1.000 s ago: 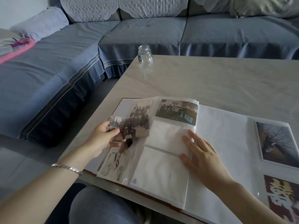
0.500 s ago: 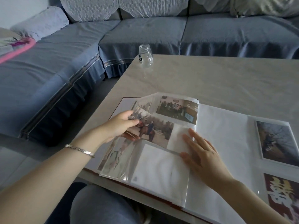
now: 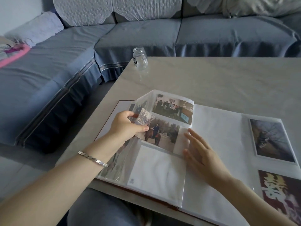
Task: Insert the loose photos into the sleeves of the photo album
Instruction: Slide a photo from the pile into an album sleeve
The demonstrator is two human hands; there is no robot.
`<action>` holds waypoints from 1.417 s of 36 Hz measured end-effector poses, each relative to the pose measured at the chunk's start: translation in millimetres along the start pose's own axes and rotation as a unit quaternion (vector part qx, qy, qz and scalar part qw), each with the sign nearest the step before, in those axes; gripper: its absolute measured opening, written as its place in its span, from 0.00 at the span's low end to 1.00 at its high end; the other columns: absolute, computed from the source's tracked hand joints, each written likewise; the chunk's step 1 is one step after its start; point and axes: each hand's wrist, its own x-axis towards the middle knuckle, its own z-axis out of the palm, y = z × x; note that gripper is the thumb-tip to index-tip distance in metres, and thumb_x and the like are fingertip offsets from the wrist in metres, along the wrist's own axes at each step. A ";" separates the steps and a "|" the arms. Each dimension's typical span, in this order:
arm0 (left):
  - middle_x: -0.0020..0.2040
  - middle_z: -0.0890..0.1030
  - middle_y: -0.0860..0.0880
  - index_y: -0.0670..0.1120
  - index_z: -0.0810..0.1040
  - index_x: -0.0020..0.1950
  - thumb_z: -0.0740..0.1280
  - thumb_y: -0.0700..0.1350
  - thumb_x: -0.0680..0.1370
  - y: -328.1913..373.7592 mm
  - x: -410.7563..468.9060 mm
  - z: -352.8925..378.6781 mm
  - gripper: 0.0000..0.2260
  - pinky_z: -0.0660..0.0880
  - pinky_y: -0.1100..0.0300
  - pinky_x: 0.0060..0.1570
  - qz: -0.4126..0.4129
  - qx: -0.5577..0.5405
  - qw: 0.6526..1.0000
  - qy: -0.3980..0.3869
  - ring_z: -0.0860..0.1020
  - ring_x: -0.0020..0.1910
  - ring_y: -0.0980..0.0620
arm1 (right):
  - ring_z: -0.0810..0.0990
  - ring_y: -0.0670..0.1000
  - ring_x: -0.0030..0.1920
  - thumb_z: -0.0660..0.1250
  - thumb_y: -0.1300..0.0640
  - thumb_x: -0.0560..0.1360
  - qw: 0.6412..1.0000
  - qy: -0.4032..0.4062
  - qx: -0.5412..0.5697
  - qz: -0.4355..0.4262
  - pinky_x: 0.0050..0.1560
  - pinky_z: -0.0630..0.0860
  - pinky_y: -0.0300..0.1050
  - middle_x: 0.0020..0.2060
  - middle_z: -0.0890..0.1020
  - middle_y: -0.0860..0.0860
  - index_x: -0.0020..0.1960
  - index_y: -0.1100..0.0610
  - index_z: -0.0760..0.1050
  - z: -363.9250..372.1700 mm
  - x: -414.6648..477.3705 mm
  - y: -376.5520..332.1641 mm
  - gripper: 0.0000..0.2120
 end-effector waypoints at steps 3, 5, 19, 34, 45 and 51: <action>0.50 0.80 0.46 0.47 0.76 0.54 0.81 0.44 0.62 3.4 -3.5 -2.5 0.24 0.78 0.50 0.53 0.006 -0.014 1.000 0.015 0.80 0.48 0.48 | 0.56 0.29 0.66 0.56 0.40 0.70 0.999 0.024 0.030 0.005 0.62 0.51 0.19 0.66 0.55 0.27 0.66 0.38 0.57 -0.7 -2.6 1.0 0.25; 0.48 0.81 0.45 0.48 0.76 0.52 0.80 0.44 0.63 7.0 -6.3 -4.5 0.22 0.78 0.50 0.52 0.020 -0.022 0.999 0.021 0.80 0.46 0.48 | 0.57 0.28 0.65 0.57 0.41 0.70 0.999 0.034 0.038 0.010 0.61 0.51 0.18 0.65 0.57 0.28 0.66 0.39 0.58 -1.2 -2.9 1.6 0.25; 0.36 0.83 0.54 0.47 0.83 0.43 0.71 0.48 0.74 36.5 -34.8 -2.3 0.05 0.78 0.53 0.43 0.197 0.158 0.967 0.028 0.81 0.38 0.54 | 0.66 0.38 0.62 0.62 0.53 0.77 0.998 0.044 0.031 0.021 0.58 0.58 0.26 0.62 0.68 0.39 0.70 0.50 0.66 -4.2 5.5 5.1 0.21; 0.35 0.82 0.53 0.45 0.79 0.58 0.74 0.41 0.71 35.7 -21.3 -6.2 0.16 0.75 0.67 0.39 0.134 0.057 0.989 -0.020 0.81 0.39 0.55 | 0.67 0.34 0.60 0.64 0.57 0.76 0.996 0.070 0.051 -0.010 0.59 0.58 0.19 0.62 0.70 0.40 0.68 0.54 0.70 -0.7 6.0 16.9 0.20; 0.39 0.82 0.58 0.51 0.76 0.57 0.75 0.39 0.69 31.4 -29.3 -2.8 0.19 0.74 0.70 0.39 0.205 0.041 0.978 0.022 0.78 0.33 0.63 | 0.66 0.33 0.61 0.66 0.61 0.76 0.996 0.073 0.049 -0.034 0.61 0.58 0.21 0.64 0.69 0.41 0.68 0.56 0.69 0.9 4.0 24.5 0.21; 0.39 0.78 0.66 0.55 0.74 0.56 0.75 0.39 0.70 28.9 -31.2 -3.2 0.20 0.71 0.76 0.35 0.228 0.046 0.972 0.017 0.75 0.30 0.64 | 0.67 0.37 0.63 0.66 0.61 0.75 0.995 0.078 0.049 -0.031 0.63 0.58 0.23 0.64 0.69 0.42 0.68 0.56 0.69 2.4 3.2 25.2 0.22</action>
